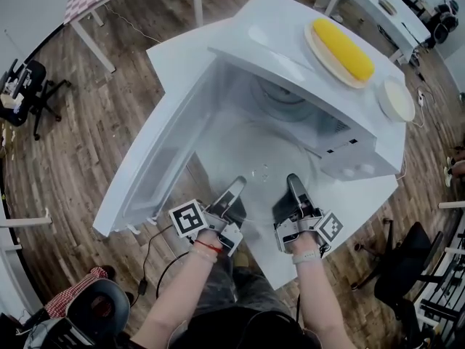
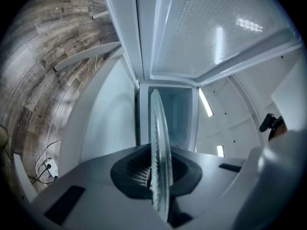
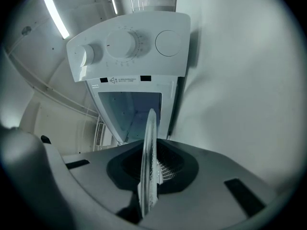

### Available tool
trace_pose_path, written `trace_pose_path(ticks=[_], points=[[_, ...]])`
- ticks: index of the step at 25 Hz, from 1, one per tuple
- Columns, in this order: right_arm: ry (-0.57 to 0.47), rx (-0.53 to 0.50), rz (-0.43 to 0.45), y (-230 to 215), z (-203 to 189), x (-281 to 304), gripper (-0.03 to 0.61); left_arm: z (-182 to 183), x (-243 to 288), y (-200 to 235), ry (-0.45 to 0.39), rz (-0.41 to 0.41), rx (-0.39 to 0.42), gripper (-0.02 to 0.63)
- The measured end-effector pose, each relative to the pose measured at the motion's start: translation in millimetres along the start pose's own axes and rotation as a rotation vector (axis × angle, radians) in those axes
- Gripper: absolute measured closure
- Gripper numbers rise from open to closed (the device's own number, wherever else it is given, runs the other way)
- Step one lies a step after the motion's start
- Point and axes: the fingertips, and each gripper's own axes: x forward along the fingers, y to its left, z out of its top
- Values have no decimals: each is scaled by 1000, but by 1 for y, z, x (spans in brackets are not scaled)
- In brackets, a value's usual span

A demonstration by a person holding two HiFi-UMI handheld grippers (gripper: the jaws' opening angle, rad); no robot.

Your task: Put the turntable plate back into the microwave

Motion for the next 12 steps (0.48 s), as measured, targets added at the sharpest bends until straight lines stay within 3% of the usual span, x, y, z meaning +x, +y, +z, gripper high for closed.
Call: trace_pose_path(ticks=[12], points=[[-42,10,-3,-3,14,20,537,15,22,3,14,6,-4,583]])
